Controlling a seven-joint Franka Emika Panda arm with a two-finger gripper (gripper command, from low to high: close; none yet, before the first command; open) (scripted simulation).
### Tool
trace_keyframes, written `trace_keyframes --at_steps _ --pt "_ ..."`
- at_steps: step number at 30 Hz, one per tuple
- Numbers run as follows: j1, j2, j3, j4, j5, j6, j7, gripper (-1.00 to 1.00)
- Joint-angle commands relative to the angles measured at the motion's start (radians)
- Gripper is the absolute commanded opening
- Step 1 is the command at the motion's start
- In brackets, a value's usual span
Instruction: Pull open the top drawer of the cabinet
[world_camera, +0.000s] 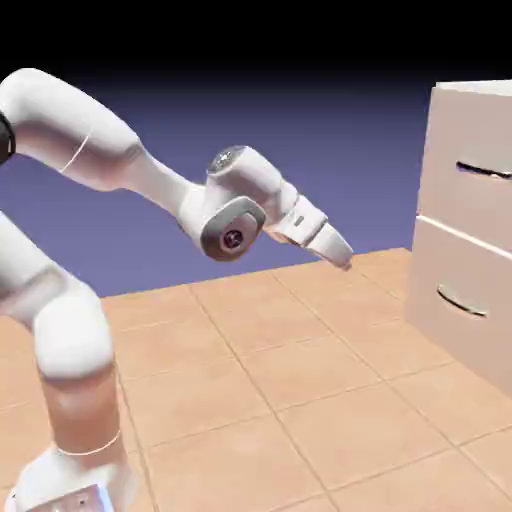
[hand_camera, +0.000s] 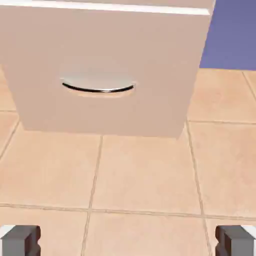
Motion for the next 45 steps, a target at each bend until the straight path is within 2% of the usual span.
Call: trace_keyframes --at_steps 1,45 --pt "-0.034 -0.011 0.026 0.023 0.044 -0.004 0.003 0.0" --pt "-1.528 -0.473 1.166 1.036 1.957 -0.168 0.12 0.0"
